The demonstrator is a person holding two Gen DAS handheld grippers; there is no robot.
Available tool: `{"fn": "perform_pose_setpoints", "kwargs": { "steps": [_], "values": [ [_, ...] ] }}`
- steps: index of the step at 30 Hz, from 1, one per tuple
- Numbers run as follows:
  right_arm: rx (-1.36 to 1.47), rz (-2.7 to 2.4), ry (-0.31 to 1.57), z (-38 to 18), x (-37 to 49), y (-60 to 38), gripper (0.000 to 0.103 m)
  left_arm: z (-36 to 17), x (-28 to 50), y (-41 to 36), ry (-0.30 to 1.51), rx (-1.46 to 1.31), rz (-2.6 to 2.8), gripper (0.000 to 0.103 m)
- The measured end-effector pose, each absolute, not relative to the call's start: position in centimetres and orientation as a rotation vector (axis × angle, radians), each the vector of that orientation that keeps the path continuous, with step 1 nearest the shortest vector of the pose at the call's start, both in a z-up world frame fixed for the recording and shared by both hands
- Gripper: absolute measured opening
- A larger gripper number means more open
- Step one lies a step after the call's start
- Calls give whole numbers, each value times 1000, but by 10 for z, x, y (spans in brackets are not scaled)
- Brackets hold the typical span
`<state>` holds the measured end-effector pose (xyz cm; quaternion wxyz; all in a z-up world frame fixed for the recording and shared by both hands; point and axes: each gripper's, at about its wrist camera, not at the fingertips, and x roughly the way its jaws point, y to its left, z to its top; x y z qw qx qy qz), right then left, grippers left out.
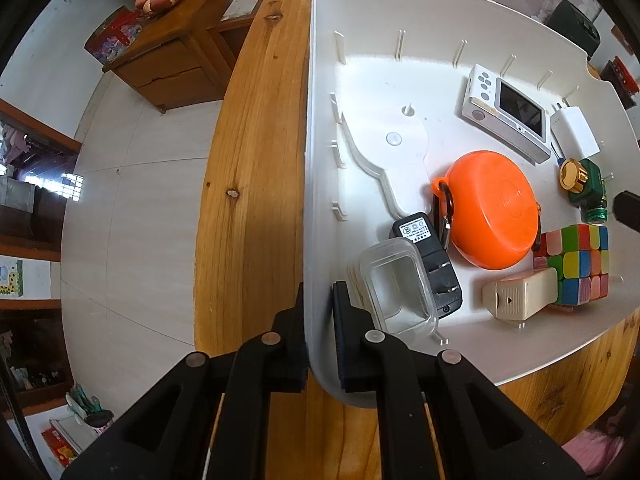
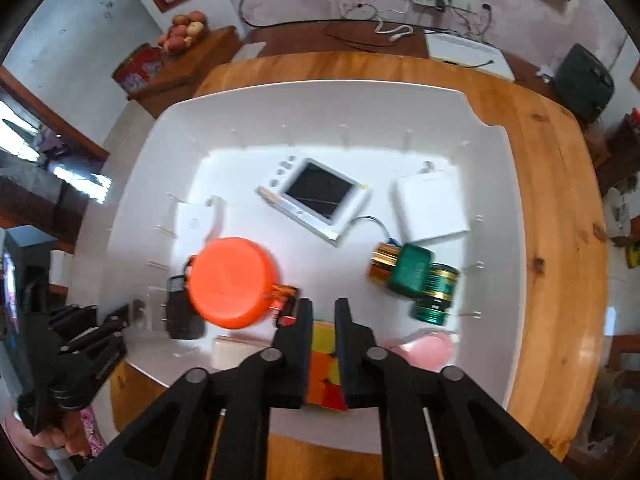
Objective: Organize rigid objects
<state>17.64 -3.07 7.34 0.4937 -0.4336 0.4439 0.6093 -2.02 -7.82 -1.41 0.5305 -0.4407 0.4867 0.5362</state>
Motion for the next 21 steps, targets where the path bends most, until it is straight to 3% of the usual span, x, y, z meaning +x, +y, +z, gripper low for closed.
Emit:
{"fn": "perform_pose_setpoints", "kwargs": {
  "steps": [1,2,3,6,7,11,13,15,18,21],
  "values": [
    [-1034,1477,1060,80,181,-33,18,-14,-21,-78,1162,-1054,1277,11],
    [-999,1477,1037,90,194,-36,28,-15,-21,-77,1161,-1061,1274,11],
    [-971,1473,1022,98,204,-36,45,-15,-22,-77,1159,-1069,1271,11],
    [-842,1418,973,125,259,-43,82,-16,-25,-77,1149,-1095,1262,11],
    [-787,1379,969,129,285,-47,83,-16,-24,-76,1150,-1092,1261,11],
    [-699,1162,1090,101,375,-50,82,-16,-22,-76,1155,-1089,1260,10],
    [-681,1083,1135,81,402,-57,61,-17,-22,-75,1161,-1091,1259,10],
    [-683,1001,1232,57,424,-62,30,-17,-21,-75,1166,-1090,1260,10],
    [-560,1020,1336,59,437,-77,29,-17,-21,-75,1168,-1088,1262,10],
    [-479,1115,1260,105,422,-87,29,-17,-21,-75,1169,-1085,1261,10]
  ]
}}
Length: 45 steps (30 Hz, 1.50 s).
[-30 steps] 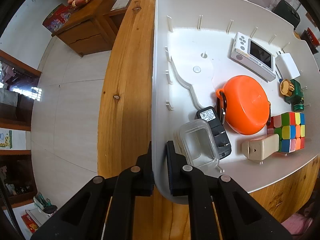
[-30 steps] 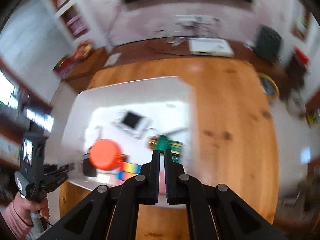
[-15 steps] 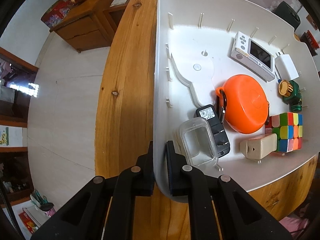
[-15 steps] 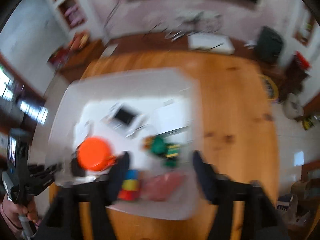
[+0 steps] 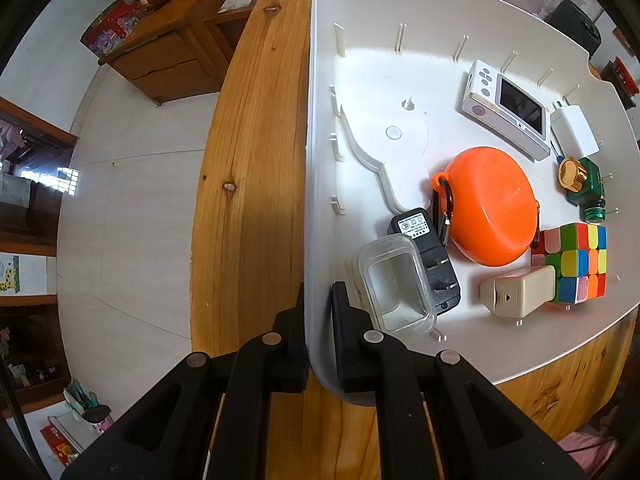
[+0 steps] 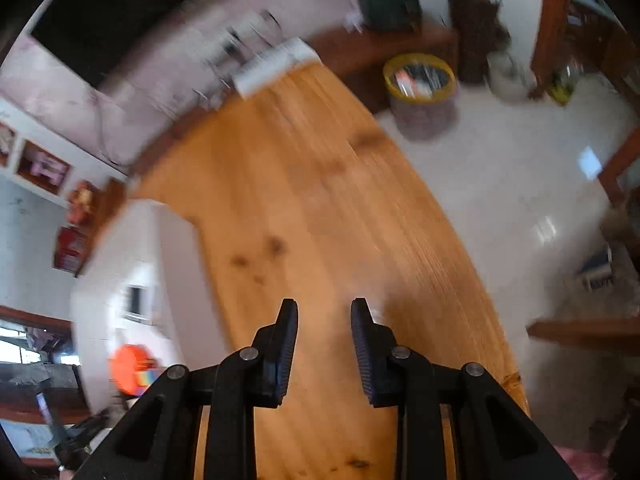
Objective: Organize rigid objects
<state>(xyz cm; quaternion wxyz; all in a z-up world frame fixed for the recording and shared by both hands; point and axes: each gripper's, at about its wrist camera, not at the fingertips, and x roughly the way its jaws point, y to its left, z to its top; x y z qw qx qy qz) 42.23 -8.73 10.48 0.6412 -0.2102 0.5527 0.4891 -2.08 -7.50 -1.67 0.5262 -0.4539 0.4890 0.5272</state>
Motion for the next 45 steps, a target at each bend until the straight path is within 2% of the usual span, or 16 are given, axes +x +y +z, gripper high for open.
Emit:
{"fn": "perform_pose_setpoints", "kwargs": {
  "steps": [5,10,12,13,16,22,25,27,31,34,35,36,37,38,39,45],
  "values": [
    [-408,1300,1039,195,377,-98,48,-16,-22,-76,1161,-1083,1265,9],
    [-334,1357,794,273,364,-124,54,-13,-19,-79,1163,-1037,1266,9],
    [-294,1364,668,296,365,-137,96,-12,-17,-79,1168,-1013,1261,9],
    [-294,1386,614,302,363,-142,100,-13,-16,-78,1170,-1012,1257,9],
    [-485,1335,553,296,352,-134,100,-14,-10,-77,1180,-988,1253,10],
    [-695,1214,688,229,340,-106,100,-10,30,-80,1174,-897,1157,9],
    [-792,1182,800,181,346,-83,88,-8,49,-83,1146,-859,1132,9],
    [-850,1153,870,154,352,-67,66,-7,54,-83,1121,-859,1126,9],
    [-898,1126,969,113,364,-33,66,-9,44,-84,1073,-935,1144,14],
    [-953,1139,1026,86,363,-11,59,-8,30,-83,1024,-1050,1141,28],
    [-982,1149,1050,76,362,-6,54,-6,24,-84,1009,-1078,1150,40],
    [-1011,1155,1079,68,356,-2,44,-2,18,-87,1000,-1092,1183,54],
    [-1037,1153,1114,56,355,1,36,3,12,-90,984,-1094,1216,57],
    [-1055,1149,1144,46,355,3,16,11,6,-95,946,-1102,1245,59],
    [-1068,1144,1178,37,353,3,10,15,1,-98,921,-1117,1252,59],
    [-950,1162,1276,33,368,-7,6,43,-31,-128,754,-1246,1299,60]
  ]
}}
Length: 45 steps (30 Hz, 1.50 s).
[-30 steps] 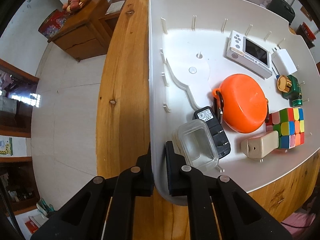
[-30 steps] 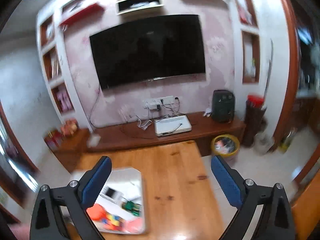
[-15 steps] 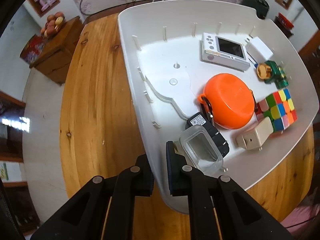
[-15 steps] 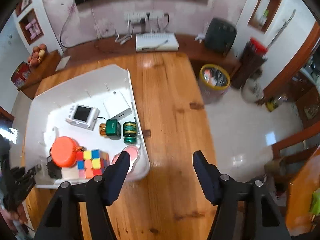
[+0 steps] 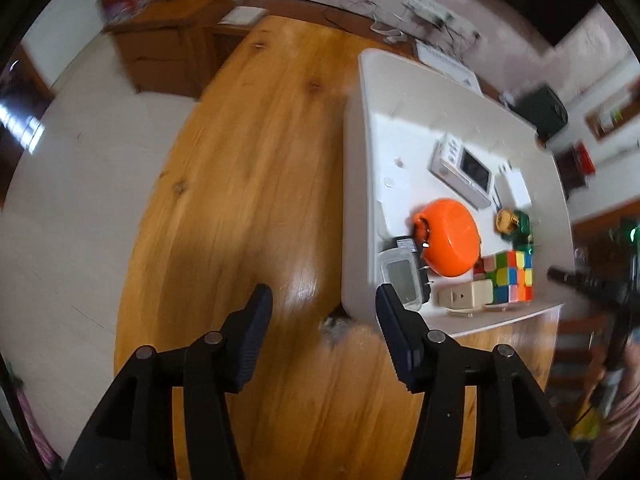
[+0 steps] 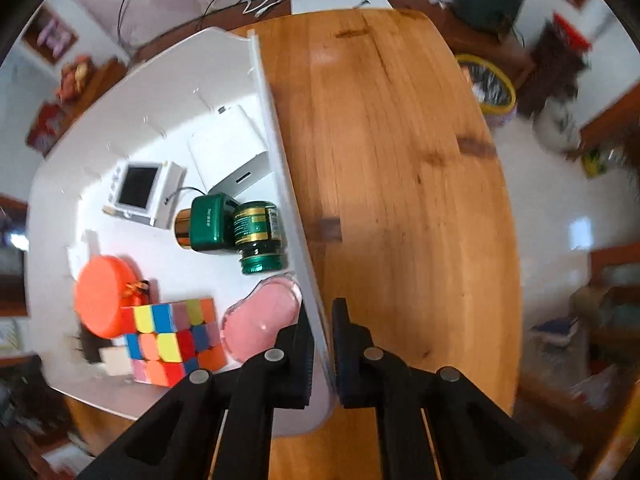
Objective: Organize rigid objects
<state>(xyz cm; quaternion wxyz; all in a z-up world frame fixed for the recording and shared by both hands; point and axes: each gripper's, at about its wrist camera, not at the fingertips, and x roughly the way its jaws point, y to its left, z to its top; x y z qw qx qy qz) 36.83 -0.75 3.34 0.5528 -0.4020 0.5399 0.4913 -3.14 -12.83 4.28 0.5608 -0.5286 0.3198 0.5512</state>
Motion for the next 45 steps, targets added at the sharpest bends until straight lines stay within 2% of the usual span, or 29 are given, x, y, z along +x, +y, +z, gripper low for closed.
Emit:
{"fn": "perform_pose_setpoints", "kwargs": {
  "steps": [2,6,13,14,15,17,19,21,22,23,24,25,26,28,29,30,33,36,41,45],
  "values": [
    [-892,1168,1331,32,377,-17,5,46,-49,-140,700,-1268,1381,63],
    [-894,1141,1328,33,375,-34,5,39,-90,-153,574,-1346,1420,63],
    [-912,1098,1332,43,370,-58,5,-12,-104,-125,539,-1429,1435,61],
    [-918,1102,1327,43,370,-58,5,-20,-103,-121,539,-1447,1430,43],
    [-924,1100,1326,44,368,-58,5,-26,-101,-118,543,-1462,1425,0],
    [-941,1092,1321,45,366,-55,4,-21,-94,-114,539,-1487,1411,0],
    [-950,1083,1314,45,364,-54,4,16,-74,-112,490,-1371,1373,0],
    [-944,1086,1323,45,364,-54,9,52,-47,-112,528,-1228,1360,4],
    [-926,1092,1327,48,366,-56,10,67,-30,-113,568,-1150,1347,10],
    [-912,1100,1324,52,367,-57,13,73,-19,-110,608,-1108,1331,32],
    [-889,1116,1325,58,368,-59,18,78,-4,-107,680,-1064,1308,68],
    [-865,1131,1323,65,368,-62,21,80,10,-103,761,-1031,1302,81],
    [-834,1152,1311,76,368,-65,28,81,17,-103,796,-1000,1315,86],
    [-774,1199,1253,102,370,-74,43,80,26,-103,823,-982,1330,86],
    [-749,1216,1213,116,370,-81,55,79,28,-100,826,-1005,1323,86],
    [-727,1226,1167,130,371,-90,62,76,27,-98,815,-1047,1303,86],
    [-673,1212,1075,161,381,-118,64,66,18,-98,797,-1167,1231,86],
    [-605,1138,1052,175,397,-150,64,59,26,-96,842,-1174,1181,86],
    [-389,992,1132,176,418,-212,64,54,35,-98,945,-1082,1105,86],
    [-324,859,1169,163,426,-249,64,52,32,-99,959,-1055,1072,86]
  ]
}}
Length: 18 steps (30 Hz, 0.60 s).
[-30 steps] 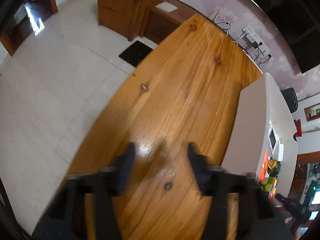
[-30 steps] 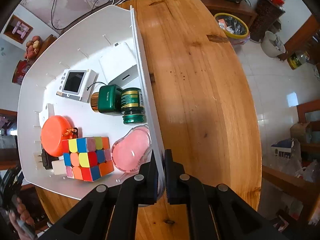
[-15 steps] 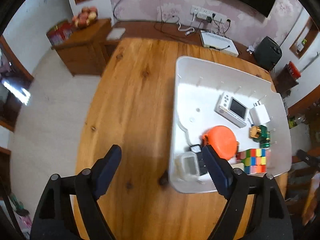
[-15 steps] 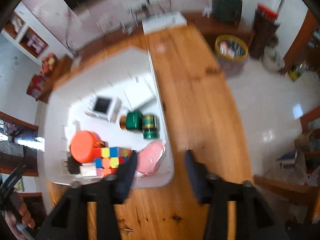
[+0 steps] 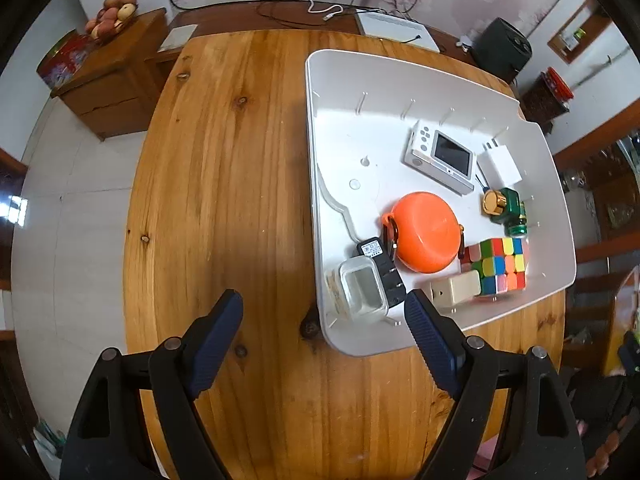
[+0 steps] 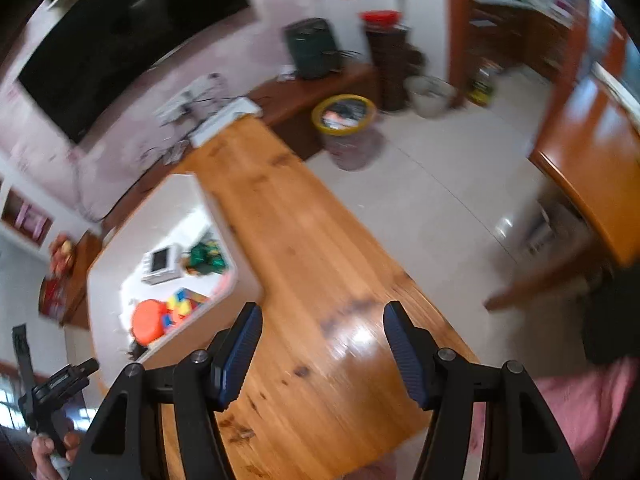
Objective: Organize rigid objects
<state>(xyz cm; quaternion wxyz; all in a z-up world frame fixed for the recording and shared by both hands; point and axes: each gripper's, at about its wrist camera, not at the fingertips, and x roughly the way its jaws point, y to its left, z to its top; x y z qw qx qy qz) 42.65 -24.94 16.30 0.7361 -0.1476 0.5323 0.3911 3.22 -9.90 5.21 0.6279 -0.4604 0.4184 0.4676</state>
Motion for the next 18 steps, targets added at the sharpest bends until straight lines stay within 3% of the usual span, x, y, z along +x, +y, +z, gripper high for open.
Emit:
{"fn": "perform_pose_setpoints", "kwargs": {
  "steps": [18],
  "values": [
    [-157,684,884,212,506,-325,64,101,26,-110,832,-786,1169,86]
  ]
}}
